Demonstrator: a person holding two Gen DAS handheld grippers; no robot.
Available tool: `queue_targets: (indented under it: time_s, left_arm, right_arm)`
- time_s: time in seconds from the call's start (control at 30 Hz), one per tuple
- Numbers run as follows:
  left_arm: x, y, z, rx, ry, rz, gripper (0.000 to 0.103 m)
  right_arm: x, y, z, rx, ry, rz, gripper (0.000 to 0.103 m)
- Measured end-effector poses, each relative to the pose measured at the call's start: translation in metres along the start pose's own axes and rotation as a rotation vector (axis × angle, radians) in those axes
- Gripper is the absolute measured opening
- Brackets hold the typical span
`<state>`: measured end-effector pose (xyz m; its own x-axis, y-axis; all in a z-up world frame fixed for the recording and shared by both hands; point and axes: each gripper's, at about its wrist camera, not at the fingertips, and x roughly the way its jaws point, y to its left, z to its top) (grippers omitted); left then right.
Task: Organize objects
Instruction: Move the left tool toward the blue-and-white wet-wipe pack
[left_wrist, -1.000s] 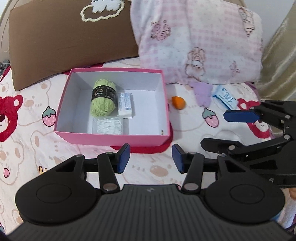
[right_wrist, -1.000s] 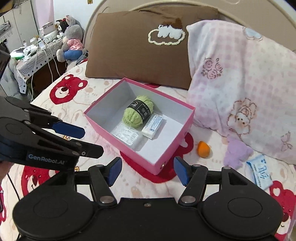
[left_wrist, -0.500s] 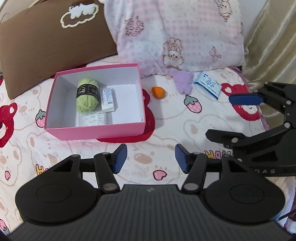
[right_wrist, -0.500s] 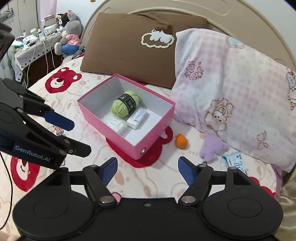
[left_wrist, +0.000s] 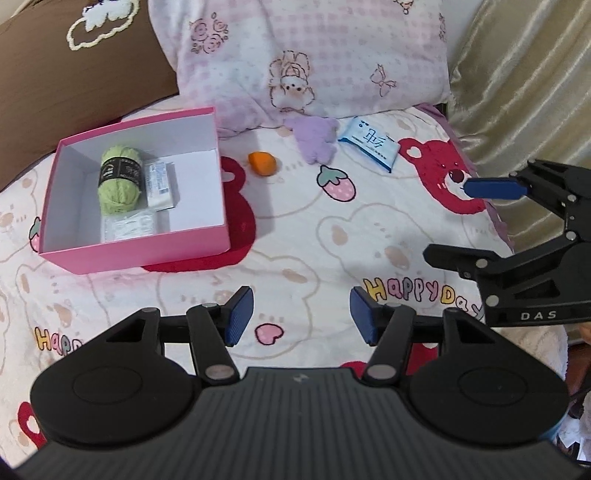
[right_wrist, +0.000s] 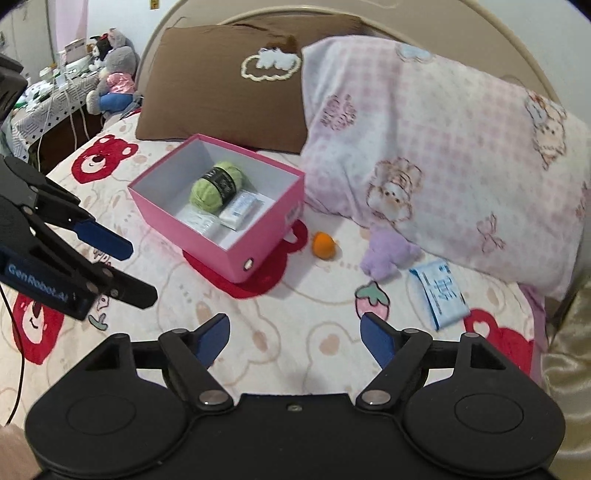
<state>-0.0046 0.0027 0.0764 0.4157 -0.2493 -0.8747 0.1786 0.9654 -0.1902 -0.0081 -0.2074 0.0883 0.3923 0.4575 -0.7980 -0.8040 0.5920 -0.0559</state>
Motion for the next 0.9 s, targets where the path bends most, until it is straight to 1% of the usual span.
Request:
queue_targets:
  time_s: [0.13,0.27,0.37,0.43,0.6,0.67,0.77,0.9]
  left_arm:
    - [0.01,-0.007,0.0,0.0,-0.01,-0.016,0.057]
    - [0.022,-0.015,0.003,0.006,-0.018,-0.017,0.064]
    - [0.033,-0.017,0.009,-0.014,-0.001,-0.04,0.064]
    - [0.039,-0.018,0.012,-0.022,0.007,-0.044,0.064]
    - [0.056,-0.025,0.022,0.0,0.007,-0.016,0.066]
    - [0.063,-0.029,0.027,0.016,0.004,-0.001,0.068]
    - [0.074,-0.037,0.035,0.053,-0.002,0.022,0.068]
    - [0.092,-0.046,0.047,0.065,-0.003,0.012,0.07]
  right_arm:
    - [0.001,-0.018,-0.014,0.05,-0.017,0.008,0.084]
    - [0.003,-0.034,-0.026,0.077,-0.051,0.009,0.088]
    - [0.01,-0.043,-0.034,0.088,-0.061,0.0,0.088]
    - [0.015,-0.05,-0.04,0.092,-0.053,-0.024,0.088]
    - [0.027,-0.068,-0.054,0.157,-0.037,-0.023,0.09]
    - [0.03,-0.074,-0.059,0.173,-0.044,-0.035,0.093]
    - [0.035,-0.085,-0.065,0.199,-0.063,-0.039,0.093]
    - [0.044,-0.098,-0.071,0.233,-0.082,-0.064,0.093]
